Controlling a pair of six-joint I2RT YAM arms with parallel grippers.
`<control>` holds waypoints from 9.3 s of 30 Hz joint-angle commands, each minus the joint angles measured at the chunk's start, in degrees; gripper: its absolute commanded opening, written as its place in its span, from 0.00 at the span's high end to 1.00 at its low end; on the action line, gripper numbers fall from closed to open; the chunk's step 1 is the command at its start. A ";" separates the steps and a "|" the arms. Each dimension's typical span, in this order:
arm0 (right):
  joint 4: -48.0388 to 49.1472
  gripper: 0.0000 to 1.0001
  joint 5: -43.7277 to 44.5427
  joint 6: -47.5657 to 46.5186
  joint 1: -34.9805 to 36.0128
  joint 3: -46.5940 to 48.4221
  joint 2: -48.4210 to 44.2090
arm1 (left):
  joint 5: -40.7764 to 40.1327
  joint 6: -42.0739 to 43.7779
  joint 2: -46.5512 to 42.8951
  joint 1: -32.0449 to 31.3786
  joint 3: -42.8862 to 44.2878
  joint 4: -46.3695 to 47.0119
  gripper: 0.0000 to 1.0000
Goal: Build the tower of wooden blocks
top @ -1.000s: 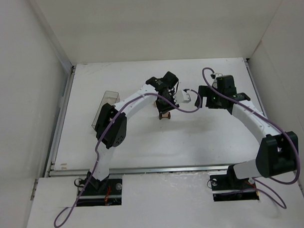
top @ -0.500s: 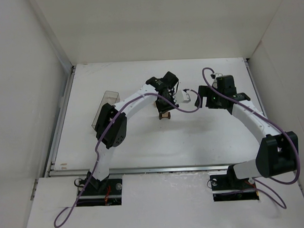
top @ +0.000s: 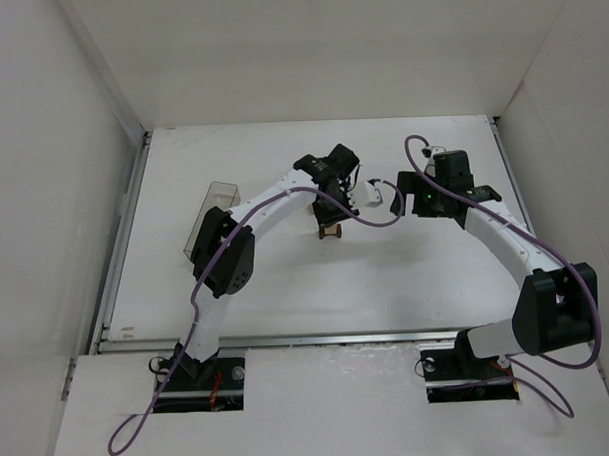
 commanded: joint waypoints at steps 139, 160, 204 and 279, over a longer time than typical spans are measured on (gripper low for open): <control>1.28 0.00 2.15 3.16 -0.77 1.47 -1.90 | 15.43 7.48 -3.98 6.03 15.29 -10.64 1.00; 1.81 0.00 2.68 3.77 -0.77 -2.40 -5.50 | 15.25 5.90 -5.65 3.82 6.41 -4.22 1.00; 0.75 0.00 3.20 3.24 -0.77 -1.35 -5.50 | 16.14 8.09 -5.13 3.82 2.19 -2.64 0.93; -5.49 0.00 33.97 14.93 -0.77 6.65 -4.53 | -65.43 -39.01 -24.81 22.81 -16.71 35.24 0.00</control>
